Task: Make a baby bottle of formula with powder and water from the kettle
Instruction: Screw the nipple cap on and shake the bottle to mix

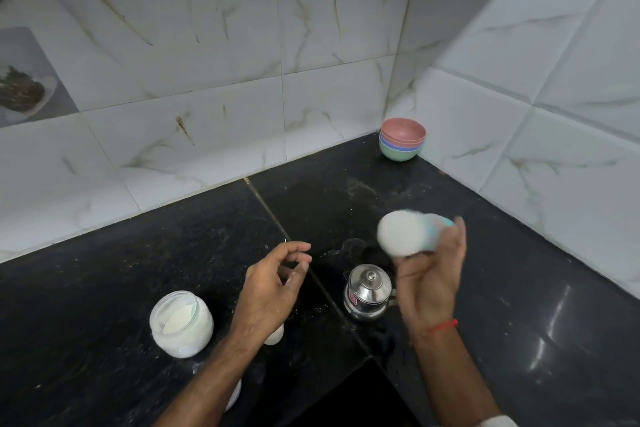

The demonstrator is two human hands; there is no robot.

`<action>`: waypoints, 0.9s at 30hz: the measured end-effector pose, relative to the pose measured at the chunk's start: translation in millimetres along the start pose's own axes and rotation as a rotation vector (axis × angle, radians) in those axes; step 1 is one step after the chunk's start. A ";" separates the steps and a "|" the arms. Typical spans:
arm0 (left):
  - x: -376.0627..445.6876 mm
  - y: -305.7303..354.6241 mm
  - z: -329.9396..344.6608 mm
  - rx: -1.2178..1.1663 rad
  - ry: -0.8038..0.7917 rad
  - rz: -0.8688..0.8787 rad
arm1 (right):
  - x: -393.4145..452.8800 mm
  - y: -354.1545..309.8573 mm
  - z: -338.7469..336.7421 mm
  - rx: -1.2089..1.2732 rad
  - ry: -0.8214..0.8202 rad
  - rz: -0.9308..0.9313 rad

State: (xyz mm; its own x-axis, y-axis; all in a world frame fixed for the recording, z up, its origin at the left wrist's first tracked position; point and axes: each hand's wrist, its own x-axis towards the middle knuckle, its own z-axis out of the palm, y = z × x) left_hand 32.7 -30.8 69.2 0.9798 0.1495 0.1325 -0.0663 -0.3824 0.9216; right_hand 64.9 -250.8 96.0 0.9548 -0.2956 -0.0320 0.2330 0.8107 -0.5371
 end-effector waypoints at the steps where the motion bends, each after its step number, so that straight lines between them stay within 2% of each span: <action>1: 1.5 0.8 -0.4 -0.002 0.002 0.000 | 9.9 -4.9 -2.7 0.176 0.100 -0.004; 2: 1.8 2.0 -2.6 -0.007 0.014 0.001 | 16.3 -7.5 -2.9 0.310 0.119 0.011; 3: 1.7 2.9 -3.5 -0.012 0.021 0.000 | 18.2 -6.3 -3.3 0.339 0.103 0.011; 5: 1.7 3.4 -1.5 -0.014 0.010 -0.001 | 10.1 -2.5 -1.1 0.095 0.007 0.008; 6: 1.0 3.6 -0.8 -0.012 0.007 -0.001 | 3.2 -2.4 0.7 -0.097 -0.117 0.008; 8: 0.2 5.2 0.0 -0.002 -0.004 0.000 | -8.0 -5.1 3.8 -0.492 -0.512 0.065; 9: 0.0 5.6 0.5 0.002 -0.009 0.000 | -10.1 -7.7 6.2 -0.602 -0.660 0.106; 10: -0.1 5.9 0.7 0.002 -0.012 -0.002 | -11.0 -9.8 10.0 -0.623 -0.687 0.120; 11: -0.7 6.3 0.7 0.000 -0.016 -0.005 | -10.5 -10.1 10.8 -0.552 -0.606 0.083; 14: -2.3 5.7 0.9 -0.017 -0.004 -0.006 | 3.2 -10.1 7.6 -0.122 -0.158 -0.033; 16: -3.9 4.5 1.6 -0.026 0.002 -0.013 | 15.8 -10.3 0.3 0.095 -0.029 -0.013; 18: -4.9 3.0 2.5 -0.030 -0.003 -0.020 | 17.1 -10.9 -8.6 0.027 -0.093 0.007; 19: -4.9 2.6 3.0 -0.030 -0.005 -0.022 | 12.2 -10.3 -8.8 -0.124 -0.187 0.016; 22: -3.2 2.6 5.7 0.000 -0.019 -0.017 | -8.4 -2.8 -5.5 -0.666 -0.687 0.085; 23: -2.7 3.2 6.3 0.006 -0.026 -0.014 | -12.0 -1.1 -3.5 -0.687 -0.715 0.119; 24: -2.3 4.2 6.3 0.004 -0.028 -0.012 | -13.9 -0.6 -1.0 -0.635 -0.658 0.103; 27: -2.4 6.6 5.2 -0.017 -0.010 -0.005 | -3.0 -5.0 4.2 -0.209 -0.219 0.013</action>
State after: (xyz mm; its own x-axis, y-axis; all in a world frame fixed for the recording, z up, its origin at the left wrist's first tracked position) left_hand 30.9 -38.4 73.1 0.9821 0.1420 0.1240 -0.0642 -0.3663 0.9283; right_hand 61.6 -251.8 102.3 0.9798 -0.1517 0.1305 0.1994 0.6853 -0.7004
